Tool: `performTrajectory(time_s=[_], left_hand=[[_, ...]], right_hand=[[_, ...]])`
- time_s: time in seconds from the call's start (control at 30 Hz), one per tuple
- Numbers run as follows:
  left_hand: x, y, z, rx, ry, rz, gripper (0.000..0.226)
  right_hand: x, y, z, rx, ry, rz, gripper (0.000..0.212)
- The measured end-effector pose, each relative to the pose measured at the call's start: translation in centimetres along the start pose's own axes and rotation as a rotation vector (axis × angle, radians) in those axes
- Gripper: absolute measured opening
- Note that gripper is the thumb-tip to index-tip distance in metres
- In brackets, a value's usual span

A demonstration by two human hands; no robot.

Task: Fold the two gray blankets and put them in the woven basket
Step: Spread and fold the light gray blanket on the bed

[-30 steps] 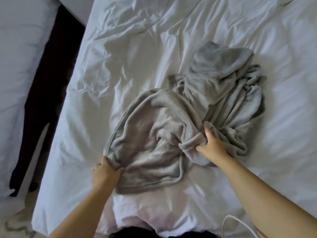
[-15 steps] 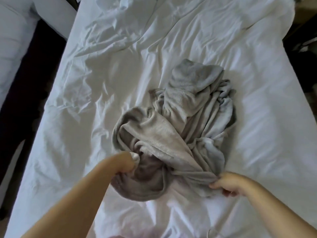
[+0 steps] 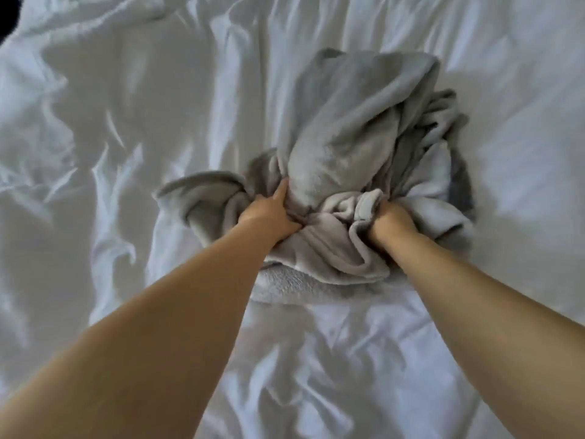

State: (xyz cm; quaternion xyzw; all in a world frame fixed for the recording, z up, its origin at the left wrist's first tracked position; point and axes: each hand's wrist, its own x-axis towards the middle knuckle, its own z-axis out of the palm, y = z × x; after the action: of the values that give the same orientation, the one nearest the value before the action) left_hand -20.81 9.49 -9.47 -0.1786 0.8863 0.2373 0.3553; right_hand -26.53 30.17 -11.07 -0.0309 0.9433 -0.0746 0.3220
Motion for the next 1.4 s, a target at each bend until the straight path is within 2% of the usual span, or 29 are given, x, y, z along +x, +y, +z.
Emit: performTrajectory(time_s=[0.1, 0.2, 0.33, 0.47, 0.57, 0.63, 0.77, 0.83, 0.9, 0.97, 1.03, 1.07, 1.13, 1.2, 1.27, 1.3, 1.37, 1.4], left_hand=[[0.9, -0.6, 1.5, 0.021, 0.083, 0.047, 0.079], [0.6, -0.5, 0.0, 0.204, 0.049, 0.106, 0.058], [-2.4, -0.7, 0.8, 0.254, -0.125, 0.053, 0.052], [-8.0, -3.0, 3.6, 0.211, -0.393, -0.005, 0.034], [-12.6, -5.5, 6.6, 0.122, -0.575, -0.081, 0.027], [-14.9, -6.9, 8.4, 0.020, -0.678, -0.172, 0.031], [-17.5, -8.7, 10.2, 0.044, -0.862, -0.315, 0.022], [-18.6, -8.9, 10.4, 0.028, -0.857, -0.321, 0.020], [-20.3, -8.5, 10.4, 0.031, -0.754, -0.281, 0.015], [-22.6, -7.7, 9.4, 0.026, -0.690, -0.254, 0.011], [-24.4, -6.0, 4.9, 0.036, -0.681, -0.237, 0.008], [-24.8, -4.7, 0.8, 0.047, -0.598, -0.202, 0.011], [-26.1, -0.8, -11.3, -0.067, -0.267, -0.095, 0.022], [-30.2, 3.4, -25.8, -0.372, 0.186, 0.032, 0.029], [-37.3, 6.5, -38.2, -0.663, 0.676, 0.262, 0.017], [-41.2, 7.8, -42.9, -0.735, 0.947, 0.369, 0.006], [-48.2, 9.3, -49.5, -0.664, 1.336, 0.473, 0.043], [-50.6, 9.1, -51.8, -0.579, 1.472, 0.501, 0.041]], right_hand=[[1.2, -0.1, 1.1, -0.209, -0.077, -0.043, 0.043], [1.0, 0.5, -1.0, -0.177, -0.151, -0.009, 0.041], [-4.6, 0.4, -0.5, -0.212, -0.338, -0.117, 0.043], [-12.4, -0.1, 3.2, -0.277, -0.533, -0.161, 0.020], [-18.3, 0.1, 5.5, -0.235, -0.733, -0.102, 0.012], [-20.8, 0.0, 6.8, -0.284, -0.817, -0.131, 0.017], [-23.7, 0.0, 9.2, -0.345, -0.998, -0.145, 0.030], [-24.5, 0.6, 10.2, -0.330, -0.955, -0.114, 0.035], [-25.7, 1.0, 10.4, -0.305, -0.854, -0.089, 0.037], [-27.7, 0.5, 9.0, -0.359, -0.769, -0.144, 0.034], [-28.5, -1.0, 4.3, -0.419, -0.641, -0.190, 0.032], [-27.9, -2.2, 0.1, -0.412, -0.502, -0.173, 0.033], [-26.1, -4.8, -13.4, -0.254, -0.018, -0.124, 0.034], [-28.3, -7.7, -31.4, 0.134, 0.595, -0.110, 0.033], [-34.9, -9.0, -47.7, 0.493, 1.159, -0.197, 0.032], [-38.9, -9.2, -53.9, 0.582, 1.372, -0.245, 0.030], [-46.0, -8.6, -61.9, 0.671, 1.588, -0.300, 0.029], [-48.6, -8.1, -64.2, 0.671, 1.642, -0.314, 0.028]])
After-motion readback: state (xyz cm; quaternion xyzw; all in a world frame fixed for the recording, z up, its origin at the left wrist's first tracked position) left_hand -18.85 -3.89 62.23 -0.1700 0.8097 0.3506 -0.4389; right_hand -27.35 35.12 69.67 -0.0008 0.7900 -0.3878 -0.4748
